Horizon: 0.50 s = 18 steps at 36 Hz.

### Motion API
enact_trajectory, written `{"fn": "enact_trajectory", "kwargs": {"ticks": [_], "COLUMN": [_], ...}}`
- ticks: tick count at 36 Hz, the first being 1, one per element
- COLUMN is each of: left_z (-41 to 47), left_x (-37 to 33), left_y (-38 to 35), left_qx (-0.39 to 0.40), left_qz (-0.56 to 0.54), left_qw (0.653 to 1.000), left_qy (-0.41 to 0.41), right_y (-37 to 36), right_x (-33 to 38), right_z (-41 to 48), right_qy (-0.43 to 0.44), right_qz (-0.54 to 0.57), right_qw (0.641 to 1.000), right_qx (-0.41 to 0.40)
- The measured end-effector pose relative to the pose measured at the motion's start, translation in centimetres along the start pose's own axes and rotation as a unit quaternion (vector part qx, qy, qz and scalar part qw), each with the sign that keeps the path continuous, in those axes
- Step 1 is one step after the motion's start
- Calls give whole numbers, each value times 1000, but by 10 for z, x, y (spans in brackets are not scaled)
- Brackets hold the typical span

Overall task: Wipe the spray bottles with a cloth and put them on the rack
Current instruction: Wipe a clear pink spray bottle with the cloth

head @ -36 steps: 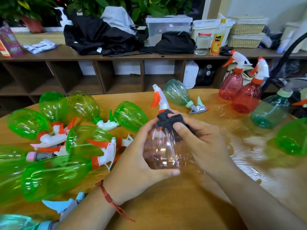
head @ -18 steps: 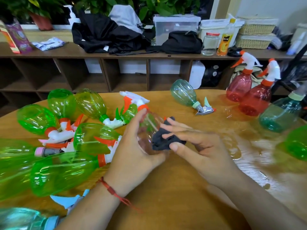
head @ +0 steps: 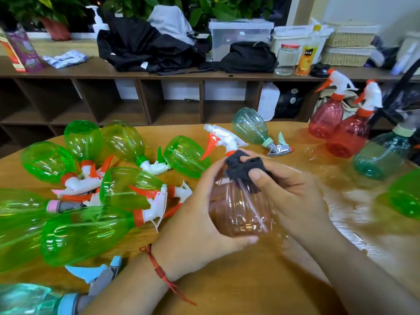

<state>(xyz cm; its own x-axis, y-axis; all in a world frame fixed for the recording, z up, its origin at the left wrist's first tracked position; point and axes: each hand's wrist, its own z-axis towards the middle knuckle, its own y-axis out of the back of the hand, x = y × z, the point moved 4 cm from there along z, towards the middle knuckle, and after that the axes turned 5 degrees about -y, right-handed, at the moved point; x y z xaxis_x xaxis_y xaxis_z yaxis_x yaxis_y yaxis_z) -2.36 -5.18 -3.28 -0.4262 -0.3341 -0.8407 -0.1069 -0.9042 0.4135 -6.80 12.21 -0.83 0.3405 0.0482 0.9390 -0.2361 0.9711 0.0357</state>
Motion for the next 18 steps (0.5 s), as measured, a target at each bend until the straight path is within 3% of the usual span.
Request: {"fn": "enact_trajectory", "kwargs": {"ticks": [10, 14, 18], "left_z": [1, 0, 1], "left_x": [0, 2, 11], "left_y": [4, 1, 5], "left_qx": [-29, -53, -78], "left_qz": [171, 172, 102], "left_qw": [984, 983, 992], "left_qy": [-39, -25, 2], "right_y": [-5, -11, -12], "right_x": [-4, -11, -8], "right_z": [-1, -3, -6], "right_qy": [-27, -25, 7], "right_qz": [23, -5, -51], "right_qw": [999, 999, 997], "right_qx": [29, 40, 60]}}
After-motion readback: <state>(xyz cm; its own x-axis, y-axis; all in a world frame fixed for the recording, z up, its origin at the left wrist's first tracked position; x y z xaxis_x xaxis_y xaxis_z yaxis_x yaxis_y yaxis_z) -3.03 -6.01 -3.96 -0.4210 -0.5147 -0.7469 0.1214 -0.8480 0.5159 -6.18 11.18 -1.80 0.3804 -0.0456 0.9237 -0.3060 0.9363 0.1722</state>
